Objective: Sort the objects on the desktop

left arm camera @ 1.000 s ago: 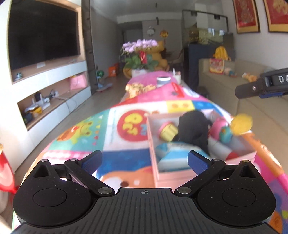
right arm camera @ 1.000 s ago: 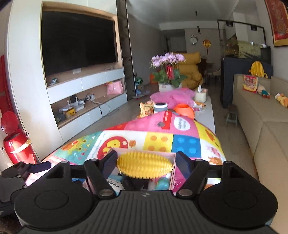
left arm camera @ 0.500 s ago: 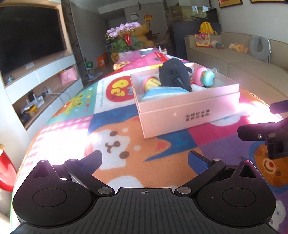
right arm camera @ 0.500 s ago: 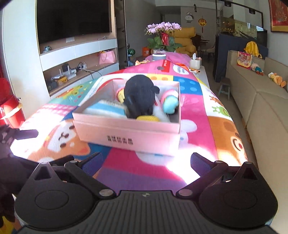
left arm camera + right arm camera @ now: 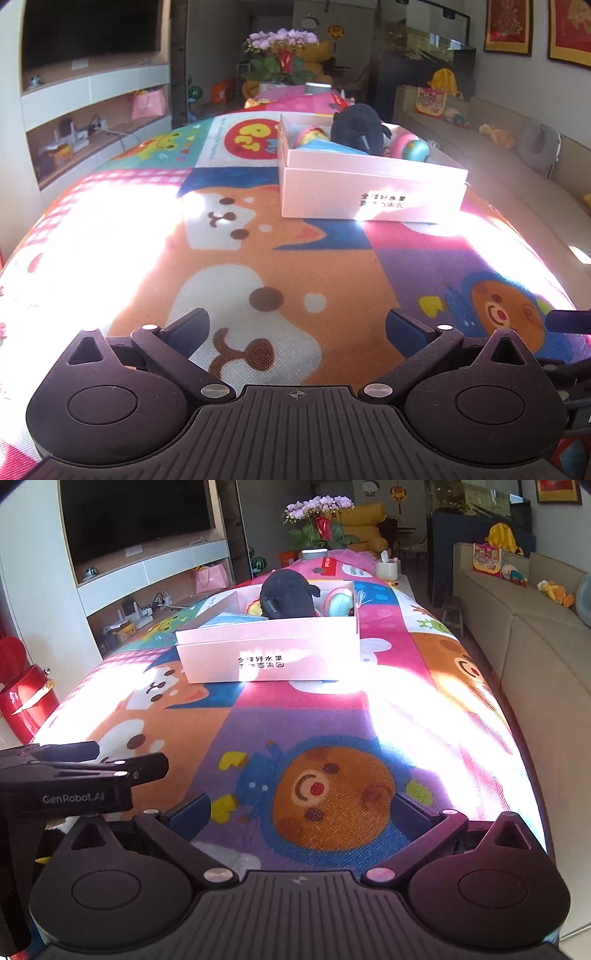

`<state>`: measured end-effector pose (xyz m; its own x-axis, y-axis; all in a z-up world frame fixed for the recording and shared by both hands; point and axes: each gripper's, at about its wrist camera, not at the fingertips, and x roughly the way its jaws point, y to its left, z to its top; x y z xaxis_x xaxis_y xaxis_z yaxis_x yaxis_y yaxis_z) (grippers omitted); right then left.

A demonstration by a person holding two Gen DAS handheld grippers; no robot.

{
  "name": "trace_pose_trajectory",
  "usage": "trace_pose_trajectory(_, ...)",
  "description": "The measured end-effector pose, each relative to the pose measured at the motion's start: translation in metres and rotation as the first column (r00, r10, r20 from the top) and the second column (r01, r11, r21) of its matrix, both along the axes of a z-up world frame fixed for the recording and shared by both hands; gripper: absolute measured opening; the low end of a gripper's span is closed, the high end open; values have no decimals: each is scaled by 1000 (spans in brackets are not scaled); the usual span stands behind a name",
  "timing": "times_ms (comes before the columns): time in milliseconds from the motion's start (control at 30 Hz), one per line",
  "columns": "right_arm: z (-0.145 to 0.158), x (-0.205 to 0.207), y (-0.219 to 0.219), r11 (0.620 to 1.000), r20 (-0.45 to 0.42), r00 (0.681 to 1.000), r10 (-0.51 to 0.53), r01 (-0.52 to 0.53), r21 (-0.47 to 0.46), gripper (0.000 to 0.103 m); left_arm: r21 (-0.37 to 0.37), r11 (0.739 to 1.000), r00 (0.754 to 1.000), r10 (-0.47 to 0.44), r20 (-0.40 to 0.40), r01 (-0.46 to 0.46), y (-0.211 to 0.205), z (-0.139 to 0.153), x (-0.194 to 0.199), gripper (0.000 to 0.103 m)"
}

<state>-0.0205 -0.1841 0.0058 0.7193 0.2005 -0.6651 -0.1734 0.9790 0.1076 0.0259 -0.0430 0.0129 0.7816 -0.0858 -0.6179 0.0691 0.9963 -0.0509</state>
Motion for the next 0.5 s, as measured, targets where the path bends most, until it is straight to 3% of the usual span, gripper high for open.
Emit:
trace_pose_trajectory(300,-7,40,16,989,-20,997,80,-82,-125,103,49,995,996,82,43,-84,-2,0,-2,103)
trace_pose_trajectory(367,-9,48,14,988,-8,994,113,-114,-108,103,50,993,994,102,47,-105,-1,0,1,103)
trace_pose_trajectory(500,-12,55,8,997,33,999,34,-32,-68,103,101,985,989,144,-16,-142,-1,-8,14,103)
